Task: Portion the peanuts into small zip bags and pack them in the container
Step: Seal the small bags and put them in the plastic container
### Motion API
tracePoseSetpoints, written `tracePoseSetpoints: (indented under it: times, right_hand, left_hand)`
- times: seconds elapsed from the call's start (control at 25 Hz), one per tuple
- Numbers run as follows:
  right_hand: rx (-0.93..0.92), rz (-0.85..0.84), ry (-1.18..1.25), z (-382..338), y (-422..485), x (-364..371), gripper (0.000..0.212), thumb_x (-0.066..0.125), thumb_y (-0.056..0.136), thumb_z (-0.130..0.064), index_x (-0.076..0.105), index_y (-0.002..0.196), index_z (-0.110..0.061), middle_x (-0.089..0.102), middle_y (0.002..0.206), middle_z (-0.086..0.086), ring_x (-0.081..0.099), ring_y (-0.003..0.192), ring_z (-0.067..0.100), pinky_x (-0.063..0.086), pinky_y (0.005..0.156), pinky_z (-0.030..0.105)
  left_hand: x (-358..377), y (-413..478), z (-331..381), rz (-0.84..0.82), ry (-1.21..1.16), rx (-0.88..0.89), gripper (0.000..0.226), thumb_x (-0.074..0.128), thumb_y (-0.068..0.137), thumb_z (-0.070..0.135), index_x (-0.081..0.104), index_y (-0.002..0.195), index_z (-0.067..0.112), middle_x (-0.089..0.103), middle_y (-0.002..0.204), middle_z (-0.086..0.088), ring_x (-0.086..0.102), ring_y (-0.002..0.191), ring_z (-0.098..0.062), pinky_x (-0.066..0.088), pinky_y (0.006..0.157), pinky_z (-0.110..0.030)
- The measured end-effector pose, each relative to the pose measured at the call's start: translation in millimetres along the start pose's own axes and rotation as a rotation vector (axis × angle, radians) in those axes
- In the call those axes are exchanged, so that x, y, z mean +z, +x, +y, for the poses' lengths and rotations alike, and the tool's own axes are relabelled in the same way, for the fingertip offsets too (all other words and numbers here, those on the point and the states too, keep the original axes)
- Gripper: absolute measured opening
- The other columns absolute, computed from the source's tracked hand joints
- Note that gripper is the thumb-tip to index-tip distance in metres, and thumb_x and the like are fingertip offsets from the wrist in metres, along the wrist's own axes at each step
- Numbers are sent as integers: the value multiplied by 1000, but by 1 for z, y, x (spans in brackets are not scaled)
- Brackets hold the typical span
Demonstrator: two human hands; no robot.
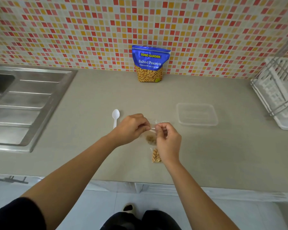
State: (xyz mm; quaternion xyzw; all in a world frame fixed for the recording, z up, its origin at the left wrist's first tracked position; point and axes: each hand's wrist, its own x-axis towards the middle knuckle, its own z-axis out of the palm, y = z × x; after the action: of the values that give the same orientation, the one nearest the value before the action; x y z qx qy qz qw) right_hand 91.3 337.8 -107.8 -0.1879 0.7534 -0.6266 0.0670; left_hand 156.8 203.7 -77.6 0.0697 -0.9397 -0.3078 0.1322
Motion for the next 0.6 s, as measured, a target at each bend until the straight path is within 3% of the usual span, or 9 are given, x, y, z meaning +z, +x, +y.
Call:
tracePoseSetpoints:
  times: [0.2, 0.32, 0.44, 0.52, 0.6]
  right_hand:
    - [45, -64, 28, -1, 8, -3, 11, 61, 88, -15, 64, 80, -21, 64, 73, -12, 58, 65, -2, 46, 63, 11]
    - [186, -110, 194, 2, 15, -2, 13, 61, 89, -19, 62, 78, -27, 65, 75, -5, 60, 65, 4, 52, 64, 23]
    - [317, -125, 340, 10, 21, 1, 10, 61, 89, -17, 62, 81, -22, 65, 73, 0, 60, 61, 4, 50, 61, 20]
    - [298, -160, 171, 23, 23, 2, 8, 64, 87, -22, 64, 80, -25, 68, 77, -4, 64, 70, 7, 52, 70, 22]
    - [170, -244, -140, 35, 23, 1, 5, 65, 86, -24, 66, 80, -24, 68, 79, -8, 63, 73, 6, 48, 71, 10]
  left_hand:
    - [-4, -2, -9, 57, -5, -89, 24, 64, 85, 28, 64, 76, 6, 53, 68, 6, 49, 62, -2, 32, 60, -13]
    - [4, -12, -13, 78, -305, -300, 25, 63, 85, 33, 67, 95, 11, 67, 84, -1, 61, 76, -4, 47, 71, -12]
    - [31, -31, -15, 28, -663, -476, 19, 65, 86, 20, 64, 102, 9, 67, 90, -4, 66, 86, -15, 54, 82, -27]
    - [47, -41, -18, 41, -788, -576, 7, 64, 86, 11, 64, 92, 8, 64, 83, -6, 63, 82, -18, 56, 78, -27]
    - [57, -50, -24, 56, -791, -690, 11, 65, 86, 12, 64, 93, 4, 62, 82, -10, 61, 79, -21, 57, 74, -24]
